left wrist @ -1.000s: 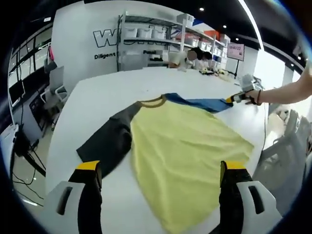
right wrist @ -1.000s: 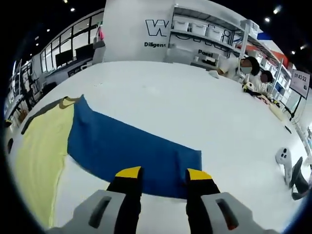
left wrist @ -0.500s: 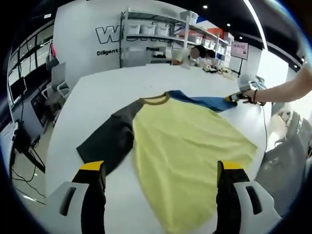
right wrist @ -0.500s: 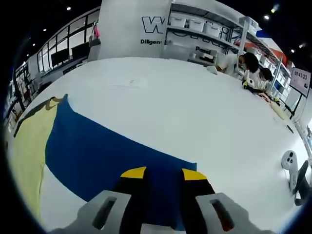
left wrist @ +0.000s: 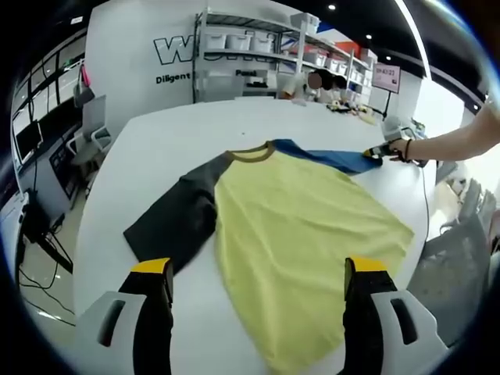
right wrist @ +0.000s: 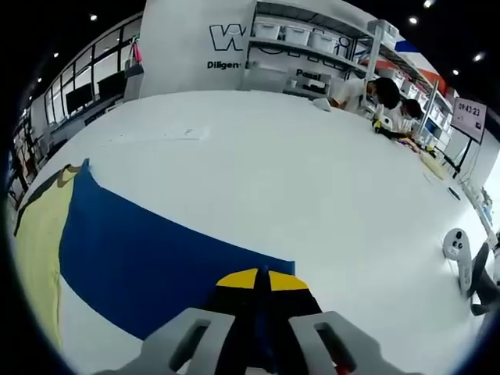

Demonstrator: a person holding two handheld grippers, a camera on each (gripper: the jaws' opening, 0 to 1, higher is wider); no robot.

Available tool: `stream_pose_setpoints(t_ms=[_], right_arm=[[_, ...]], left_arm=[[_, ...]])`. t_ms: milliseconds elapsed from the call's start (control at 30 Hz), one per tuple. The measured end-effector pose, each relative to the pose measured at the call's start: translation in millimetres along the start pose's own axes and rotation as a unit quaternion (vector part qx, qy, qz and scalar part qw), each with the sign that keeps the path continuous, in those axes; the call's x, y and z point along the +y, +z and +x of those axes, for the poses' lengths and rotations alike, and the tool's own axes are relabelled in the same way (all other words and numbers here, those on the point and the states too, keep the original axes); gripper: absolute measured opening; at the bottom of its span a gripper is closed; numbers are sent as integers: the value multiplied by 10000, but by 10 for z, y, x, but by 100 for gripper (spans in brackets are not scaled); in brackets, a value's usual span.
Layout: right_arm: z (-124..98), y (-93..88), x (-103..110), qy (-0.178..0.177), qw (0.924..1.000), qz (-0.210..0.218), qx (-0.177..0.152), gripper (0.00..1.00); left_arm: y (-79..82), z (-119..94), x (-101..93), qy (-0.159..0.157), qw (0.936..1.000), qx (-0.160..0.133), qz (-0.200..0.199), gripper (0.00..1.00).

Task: Fold the garment on the visible template until the final outline fits inside the template.

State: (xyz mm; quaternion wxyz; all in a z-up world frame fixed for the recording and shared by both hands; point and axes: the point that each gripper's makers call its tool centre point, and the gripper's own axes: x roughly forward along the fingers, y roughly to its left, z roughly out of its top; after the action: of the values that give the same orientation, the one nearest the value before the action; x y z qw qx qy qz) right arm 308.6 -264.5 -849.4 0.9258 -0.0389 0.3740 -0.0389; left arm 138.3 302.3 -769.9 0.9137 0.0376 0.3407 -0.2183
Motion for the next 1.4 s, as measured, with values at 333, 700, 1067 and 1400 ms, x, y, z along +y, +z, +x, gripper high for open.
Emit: stream_pose_setpoints(t_ms=[333,700,1067,1400], right_arm=[[-367,332,-437,-695,9947,388,-659,0],[-500,250,-643,-757,9949,564,-358,0],[-577,238,-349,-431,9959,788,109,0],[-785,622,343,209,9972,697,-159,0]], left_arm=[[29,-47,-6,-45,9999,-27,96,88],[82,-75,-56,-86,9998,-89,151,87],[132,-151,-80,-106,9994,-173,278,87],[148,-196,-111,-204,9990,-256,294,88]])
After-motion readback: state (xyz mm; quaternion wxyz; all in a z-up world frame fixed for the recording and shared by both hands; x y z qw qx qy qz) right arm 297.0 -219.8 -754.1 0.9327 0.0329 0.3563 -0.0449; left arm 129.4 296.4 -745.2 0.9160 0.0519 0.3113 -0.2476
